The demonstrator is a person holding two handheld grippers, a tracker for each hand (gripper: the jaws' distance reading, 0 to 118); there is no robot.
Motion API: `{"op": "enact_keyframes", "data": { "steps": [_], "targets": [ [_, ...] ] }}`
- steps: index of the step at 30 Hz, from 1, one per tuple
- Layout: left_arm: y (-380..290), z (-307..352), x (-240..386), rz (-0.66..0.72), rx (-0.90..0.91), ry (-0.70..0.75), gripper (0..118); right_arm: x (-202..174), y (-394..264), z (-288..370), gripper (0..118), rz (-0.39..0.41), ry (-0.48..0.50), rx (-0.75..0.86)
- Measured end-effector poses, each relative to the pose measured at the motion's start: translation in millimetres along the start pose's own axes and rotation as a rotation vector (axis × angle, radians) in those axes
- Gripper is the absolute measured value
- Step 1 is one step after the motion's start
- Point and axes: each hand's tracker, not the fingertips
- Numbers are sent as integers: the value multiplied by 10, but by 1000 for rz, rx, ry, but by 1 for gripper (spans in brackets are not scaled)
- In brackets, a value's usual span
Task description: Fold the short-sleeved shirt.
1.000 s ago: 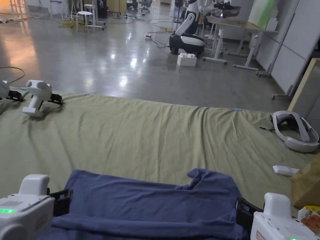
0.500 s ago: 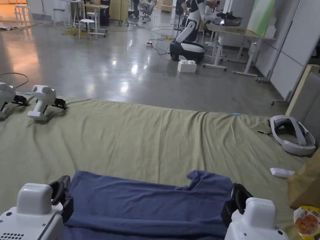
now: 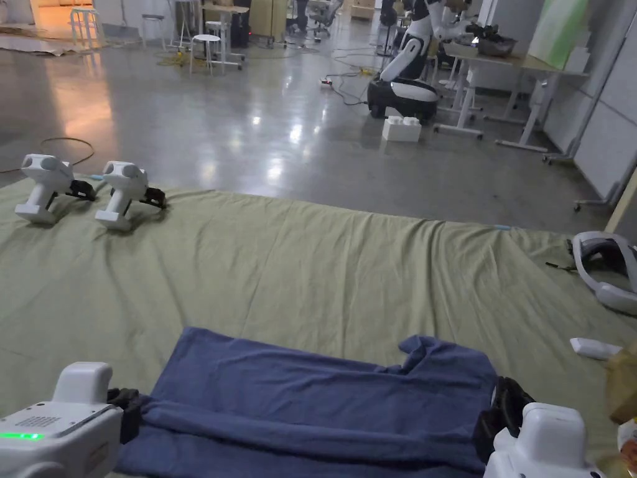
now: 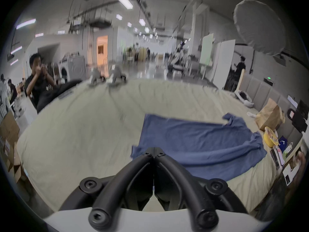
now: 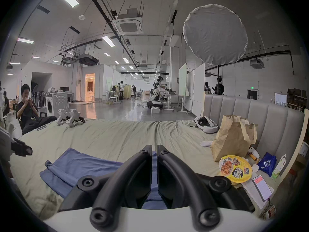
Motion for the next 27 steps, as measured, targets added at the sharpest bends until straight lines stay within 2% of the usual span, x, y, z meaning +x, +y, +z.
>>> {"op": "enact_keyframes", "data": {
  "steps": [5,6,9,10,11,14,17,20,22,24,26,27],
  "targets": [
    [44,-445,-178,-19,-240,31,3,-4,-65,-33,8,35,-11,-31],
    [59,-407,-124,-16,-250,32,17,2,-76,-35,8,38,-11,-34],
    [88,-552,-152,36,-341,22,39,11,-112,-46,8,46,-12,-48],
    [85,-552,-137,58,-380,9,62,18,-122,-59,8,49,-10,-55],
    [73,-571,-133,71,-394,-3,71,29,-139,-69,8,52,-12,-62],
    [34,-667,-79,47,-469,76,70,70,-172,-90,8,60,-18,-79],
    [-74,-761,6,24,-535,95,70,127,-193,-98,8,57,-23,-105],
    [-90,-675,108,-7,-486,124,70,212,-235,-111,8,51,-31,-132],
    [-116,-672,108,-13,-477,128,58,279,-257,-124,8,38,-36,-153],
    [-127,-654,169,-26,-471,109,27,351,-261,-144,8,26,-61,-192],
    [-128,-643,178,-44,-468,79,13,468,-273,-220,8,3,-72,-266],
    [-129,-637,181,-46,-471,68,10,534,-282,-266,10,-5,-82,-297]
  ]
}}
